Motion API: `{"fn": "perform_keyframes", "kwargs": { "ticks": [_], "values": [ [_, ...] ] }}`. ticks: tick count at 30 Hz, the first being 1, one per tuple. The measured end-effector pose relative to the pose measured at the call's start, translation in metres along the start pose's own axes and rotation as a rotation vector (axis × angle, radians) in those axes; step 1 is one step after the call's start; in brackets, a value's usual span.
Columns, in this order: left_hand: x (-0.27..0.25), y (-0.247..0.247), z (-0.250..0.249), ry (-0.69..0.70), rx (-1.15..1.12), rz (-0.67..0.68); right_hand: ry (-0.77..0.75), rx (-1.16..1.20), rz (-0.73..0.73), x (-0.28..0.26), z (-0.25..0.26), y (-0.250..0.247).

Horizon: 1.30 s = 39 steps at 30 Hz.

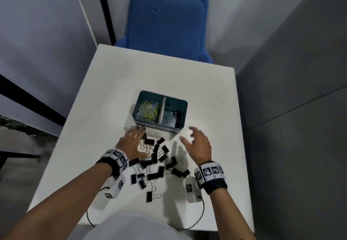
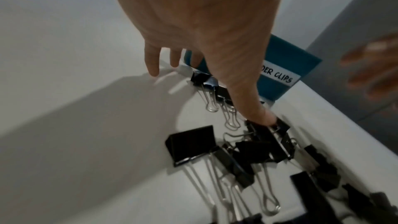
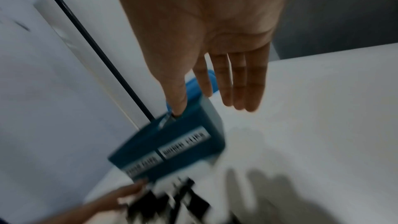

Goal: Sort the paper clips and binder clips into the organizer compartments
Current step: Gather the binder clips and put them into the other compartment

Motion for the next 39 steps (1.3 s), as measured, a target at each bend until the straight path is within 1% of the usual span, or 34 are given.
{"fn": "perform_keyframes", "kwargs": {
  "ticks": [3,5,6,7,10,14,16,19,21,25,27,29,31,34,37,39],
  "values": [
    [0.002,0.006,-0.001,0.096,0.13,0.082,0.038,-0.184,0.274,-0.032,-0.037,0.033],
    [0.001,0.009,-0.007,0.131,0.134,0.079,0.05,-0.216,0.386,-0.049,-0.048,0.053],
    [0.001,0.011,-0.012,0.146,0.122,0.086,0.039,-0.233,0.41,-0.054,-0.049,0.063],
    [0.0,0.014,-0.017,0.156,0.112,0.096,0.017,-0.258,0.409,-0.058,-0.048,0.072],
    [-0.002,0.021,-0.032,0.164,0.107,0.114,-0.046,-0.286,0.331,-0.06,-0.033,0.091],
    [-0.002,0.023,-0.043,0.109,0.101,0.098,-0.051,-0.217,0.288,-0.051,-0.02,0.101],
    [-0.003,0.024,-0.044,0.085,0.07,0.058,-0.057,-0.18,0.264,-0.046,-0.018,0.103],
    [-0.007,0.025,-0.046,0.043,0.008,-0.037,-0.076,-0.122,0.269,-0.042,-0.017,0.101],
    [-0.009,0.026,-0.046,0.025,-0.039,-0.062,-0.085,-0.075,0.258,-0.041,-0.019,0.097],
    [-0.014,0.021,-0.043,0.031,-0.176,-0.11,-0.102,-0.01,0.212,-0.043,-0.026,0.086],
    [-0.018,0.01,-0.049,0.046,-0.237,-0.152,-0.09,0.012,0.184,-0.044,-0.03,0.08],
    [-0.023,-0.011,-0.064,0.107,-0.315,-0.221,-0.057,0.046,0.151,-0.045,-0.033,0.074],
    [-0.022,-0.04,-0.084,0.183,-0.381,-0.314,-0.035,0.079,0.147,-0.045,-0.033,0.066],
    [-0.009,-0.086,-0.111,0.25,-0.44,-0.448,-0.07,0.095,0.155,-0.039,-0.022,0.049],
    [0.002,-0.111,-0.127,0.255,-0.463,-0.483,-0.115,0.118,0.102,-0.024,-0.003,0.026],
    [0.0,-0.113,-0.13,0.236,-0.424,-0.509,-0.148,0.136,0.026,-0.009,0.013,0.008]
  ]
}}
Point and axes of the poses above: each hand's wrist, its own x-axis towards the middle knuckle, its own y-axis out of the palm, z = x × y, the point moved 2 cm from there along x, towards the middle knuckle, and after that the axes turned 1 degree about z, right-handed, at the moved point
